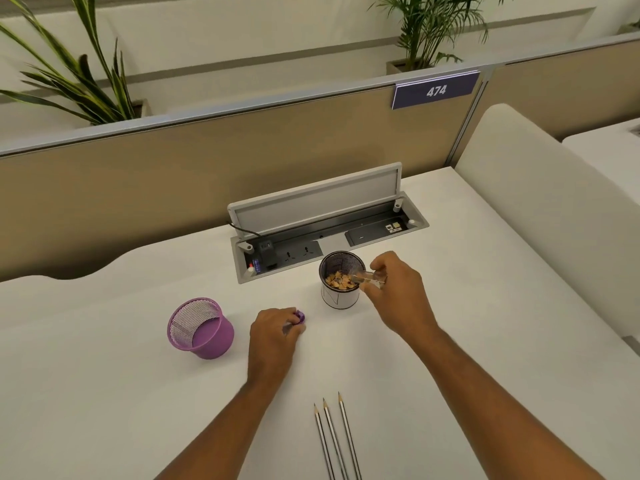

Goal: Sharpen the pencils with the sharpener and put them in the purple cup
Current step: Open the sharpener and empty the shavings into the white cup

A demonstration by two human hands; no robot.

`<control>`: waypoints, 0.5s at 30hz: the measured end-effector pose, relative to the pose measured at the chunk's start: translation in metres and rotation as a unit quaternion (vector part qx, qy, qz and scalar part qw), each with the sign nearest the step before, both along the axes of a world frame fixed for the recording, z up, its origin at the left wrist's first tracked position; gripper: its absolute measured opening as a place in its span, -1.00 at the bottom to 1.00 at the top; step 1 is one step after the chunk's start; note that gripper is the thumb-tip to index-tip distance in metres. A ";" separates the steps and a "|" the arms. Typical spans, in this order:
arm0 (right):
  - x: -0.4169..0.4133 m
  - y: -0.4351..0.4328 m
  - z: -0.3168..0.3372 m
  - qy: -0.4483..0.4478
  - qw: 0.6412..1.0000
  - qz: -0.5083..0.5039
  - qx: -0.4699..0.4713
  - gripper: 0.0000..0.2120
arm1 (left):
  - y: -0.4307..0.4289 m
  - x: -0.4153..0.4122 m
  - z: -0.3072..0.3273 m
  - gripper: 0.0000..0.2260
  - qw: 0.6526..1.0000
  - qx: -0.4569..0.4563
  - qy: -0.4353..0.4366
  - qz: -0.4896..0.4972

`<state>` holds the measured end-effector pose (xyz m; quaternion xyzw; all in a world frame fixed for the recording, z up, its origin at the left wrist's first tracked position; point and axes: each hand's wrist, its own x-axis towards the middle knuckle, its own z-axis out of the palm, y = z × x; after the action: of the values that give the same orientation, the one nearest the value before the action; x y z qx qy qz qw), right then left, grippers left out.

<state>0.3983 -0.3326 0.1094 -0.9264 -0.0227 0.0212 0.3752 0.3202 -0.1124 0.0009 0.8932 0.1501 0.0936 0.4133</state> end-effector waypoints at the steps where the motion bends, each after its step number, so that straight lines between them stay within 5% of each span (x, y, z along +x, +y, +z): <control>1: 0.001 0.001 0.002 -0.004 1.000 -0.003 -0.001 -0.73 | 0.000 -0.001 0.001 -0.85 1.000 -0.008 0.005 -0.003; 10: 0.012 0.007 0.014 -0.028 0.998 0.023 -0.052 -0.67 | -0.005 -0.001 0.022 -0.68 0.996 0.013 -0.073 0.051; 15: 0.015 0.013 0.023 -0.008 0.998 0.041 -0.049 -0.56 | -0.029 0.029 0.055 -0.59 0.985 0.086 -0.145 -0.042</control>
<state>0.4130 -0.3198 0.1322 -0.9420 -0.0624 0.0304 0.3283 0.3487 -0.1412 0.0560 0.9079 0.0426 0.2173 0.3558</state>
